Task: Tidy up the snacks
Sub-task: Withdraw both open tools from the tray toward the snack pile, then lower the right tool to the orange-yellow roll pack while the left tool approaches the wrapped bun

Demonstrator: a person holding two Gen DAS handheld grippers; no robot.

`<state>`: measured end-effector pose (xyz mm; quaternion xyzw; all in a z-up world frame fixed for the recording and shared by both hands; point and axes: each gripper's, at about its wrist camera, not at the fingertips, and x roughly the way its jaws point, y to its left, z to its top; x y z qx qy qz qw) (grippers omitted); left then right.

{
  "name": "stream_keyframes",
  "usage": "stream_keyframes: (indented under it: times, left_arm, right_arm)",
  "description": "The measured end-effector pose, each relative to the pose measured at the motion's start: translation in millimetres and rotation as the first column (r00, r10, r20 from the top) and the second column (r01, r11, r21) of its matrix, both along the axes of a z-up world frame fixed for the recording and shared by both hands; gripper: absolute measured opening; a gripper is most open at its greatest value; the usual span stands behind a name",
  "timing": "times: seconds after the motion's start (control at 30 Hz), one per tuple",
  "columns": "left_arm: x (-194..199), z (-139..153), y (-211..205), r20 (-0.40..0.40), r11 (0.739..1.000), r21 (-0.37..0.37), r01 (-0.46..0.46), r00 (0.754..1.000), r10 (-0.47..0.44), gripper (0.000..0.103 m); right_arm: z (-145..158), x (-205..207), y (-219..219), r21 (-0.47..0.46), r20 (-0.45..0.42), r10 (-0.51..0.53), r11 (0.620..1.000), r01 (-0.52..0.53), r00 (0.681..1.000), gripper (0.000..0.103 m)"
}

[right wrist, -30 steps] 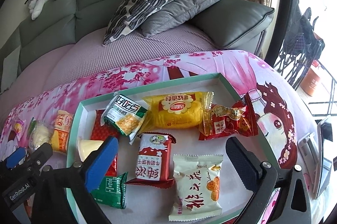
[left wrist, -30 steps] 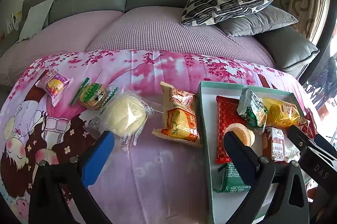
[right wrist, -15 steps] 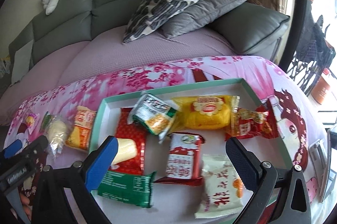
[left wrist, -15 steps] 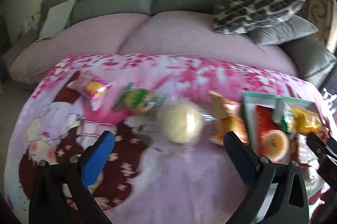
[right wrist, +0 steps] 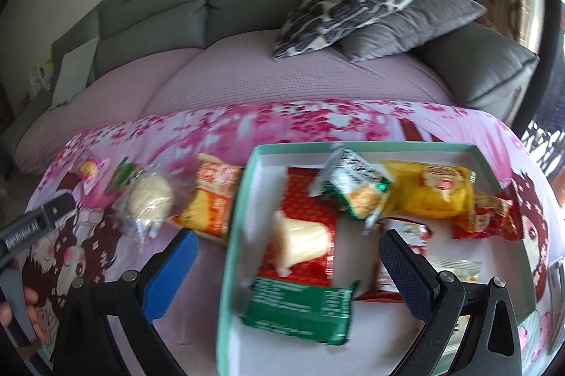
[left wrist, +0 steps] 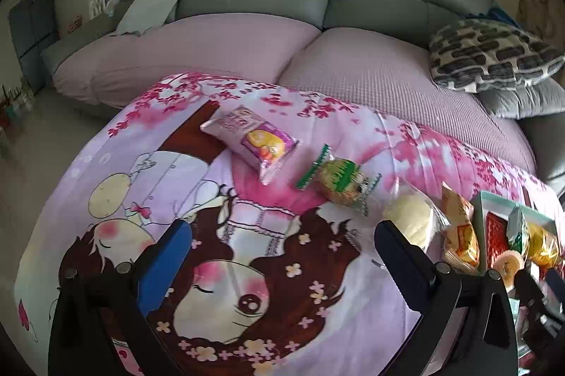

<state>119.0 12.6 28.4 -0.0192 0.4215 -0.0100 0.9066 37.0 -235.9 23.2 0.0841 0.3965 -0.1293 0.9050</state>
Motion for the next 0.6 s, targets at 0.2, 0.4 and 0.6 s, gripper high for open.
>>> stream_keyframes:
  times: [0.2, 0.4, 0.6]
  left_arm:
    - [3.4, 0.6, 13.2, 0.004, 0.999, -0.032, -0.021, 1.0, 0.021, 0.103]
    - [9.3, -6.1, 7.9, -0.007, 0.998, -0.059, 0.01, 1.0, -0.011, 0.103]
    - [14.8, -15.3, -4.7, -0.016, 0.992, -0.117, 0.05, 0.998, -0.053, 0.103]
  right_arm:
    - [-4.5, 8.4, 25.2, 0.019, 0.001, 0.061, 0.998, -0.061, 0.998, 0.103]
    - [-7.7, 15.2, 40.0, 0.01, 0.011, 0.103, 0.995, -0.104, 0.995, 0.103]
    - [-19.9, 26.5, 51.1, -0.117, -0.043, 0.125, 0.985, -0.13, 0.991, 0.103]
